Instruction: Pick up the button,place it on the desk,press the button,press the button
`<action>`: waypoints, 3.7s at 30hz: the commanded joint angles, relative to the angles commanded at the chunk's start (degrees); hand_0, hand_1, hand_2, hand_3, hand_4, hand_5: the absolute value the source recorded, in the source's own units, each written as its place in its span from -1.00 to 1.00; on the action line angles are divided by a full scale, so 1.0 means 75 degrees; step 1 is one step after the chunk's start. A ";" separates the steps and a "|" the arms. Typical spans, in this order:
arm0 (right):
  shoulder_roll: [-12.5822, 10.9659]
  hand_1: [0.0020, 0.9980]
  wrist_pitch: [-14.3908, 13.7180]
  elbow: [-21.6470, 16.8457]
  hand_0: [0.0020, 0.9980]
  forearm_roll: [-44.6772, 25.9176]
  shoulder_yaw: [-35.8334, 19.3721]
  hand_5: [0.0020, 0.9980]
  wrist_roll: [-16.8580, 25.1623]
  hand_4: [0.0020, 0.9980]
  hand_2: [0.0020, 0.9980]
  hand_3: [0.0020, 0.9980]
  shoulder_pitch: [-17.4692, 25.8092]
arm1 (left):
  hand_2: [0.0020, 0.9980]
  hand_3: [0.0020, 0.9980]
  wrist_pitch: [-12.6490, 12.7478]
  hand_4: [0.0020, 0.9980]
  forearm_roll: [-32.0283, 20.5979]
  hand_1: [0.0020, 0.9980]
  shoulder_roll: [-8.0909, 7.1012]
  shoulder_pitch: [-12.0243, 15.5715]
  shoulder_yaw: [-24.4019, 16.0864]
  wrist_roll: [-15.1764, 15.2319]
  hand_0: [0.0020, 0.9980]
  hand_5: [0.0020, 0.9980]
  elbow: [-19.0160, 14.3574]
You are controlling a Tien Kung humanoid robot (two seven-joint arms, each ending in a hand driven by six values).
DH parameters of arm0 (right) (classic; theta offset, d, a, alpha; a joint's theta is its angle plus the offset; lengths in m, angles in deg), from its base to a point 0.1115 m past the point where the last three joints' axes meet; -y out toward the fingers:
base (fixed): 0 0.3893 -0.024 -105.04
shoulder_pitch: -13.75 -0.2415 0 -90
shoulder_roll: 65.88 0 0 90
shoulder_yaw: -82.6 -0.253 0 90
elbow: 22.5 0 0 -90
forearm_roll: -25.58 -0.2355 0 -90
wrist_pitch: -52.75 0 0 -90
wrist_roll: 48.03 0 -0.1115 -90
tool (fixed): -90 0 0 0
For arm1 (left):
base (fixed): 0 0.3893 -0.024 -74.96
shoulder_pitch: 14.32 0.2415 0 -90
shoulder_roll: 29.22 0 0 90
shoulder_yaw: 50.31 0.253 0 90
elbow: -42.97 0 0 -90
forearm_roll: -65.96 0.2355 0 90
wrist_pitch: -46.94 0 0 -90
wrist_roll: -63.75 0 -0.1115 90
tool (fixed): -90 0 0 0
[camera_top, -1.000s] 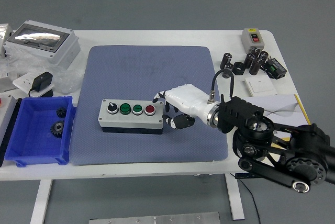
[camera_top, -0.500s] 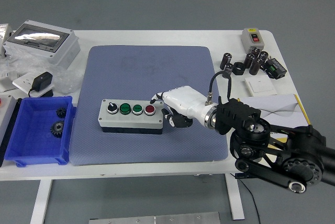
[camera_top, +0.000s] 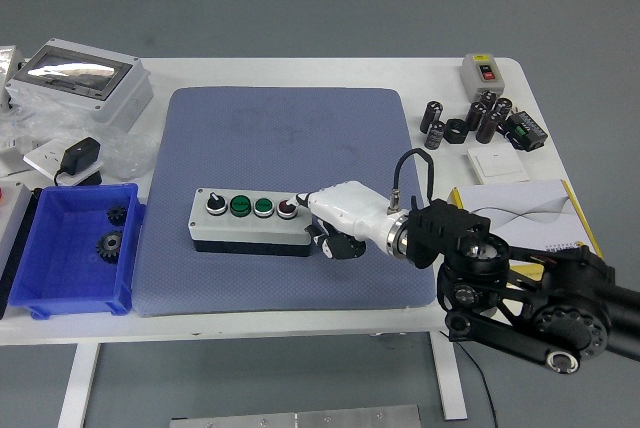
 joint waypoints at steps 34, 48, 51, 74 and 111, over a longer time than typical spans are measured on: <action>-0.0066 0.13 -0.3614 -0.0063 -0.17 -0.4143 -0.5832 -0.49 0.5024 0.40 0.22 0.64 0.3718 | 0.34 0.64 -0.0307 0.09 0.1089 0.38 -0.0308 -0.0304 -0.0522 0.0281 0.43 0.70 0.0137; 0.0192 0.66 -0.3136 0.0004 0.75 -0.4958 -0.8236 0.77 0.5416 0.91 0.69 0.74 0.4563 | 0.35 0.65 -0.0267 0.10 0.0916 0.39 -0.0227 -0.0093 -0.0434 0.0039 0.43 0.70 0.0042; 0.0230 0.66 -0.3087 0.0064 0.75 -0.5095 -0.8403 0.77 0.5440 0.91 0.69 0.74 0.4602 | 0.35 0.65 -0.0227 0.10 0.0770 0.39 -0.0167 -0.0027 -0.0363 0.0026 0.43 0.70 0.0039; 0.0412 0.64 -0.2727 0.0607 0.72 -0.5873 -0.8317 0.92 0.5361 0.89 0.66 0.64 0.4609 | 0.36 0.65 -0.0020 0.14 0.0175 0.39 -0.0069 0.0105 -0.0056 -0.0039 0.43 0.66 0.0036; 0.0503 0.58 -0.2505 0.0462 0.65 -0.6034 -0.8203 0.83 0.5393 0.86 0.62 0.57 0.4767 | 0.36 0.65 -0.0040 0.20 0.0114 0.39 -0.0190 0.0316 -0.0047 -0.0327 0.43 0.61 -0.0014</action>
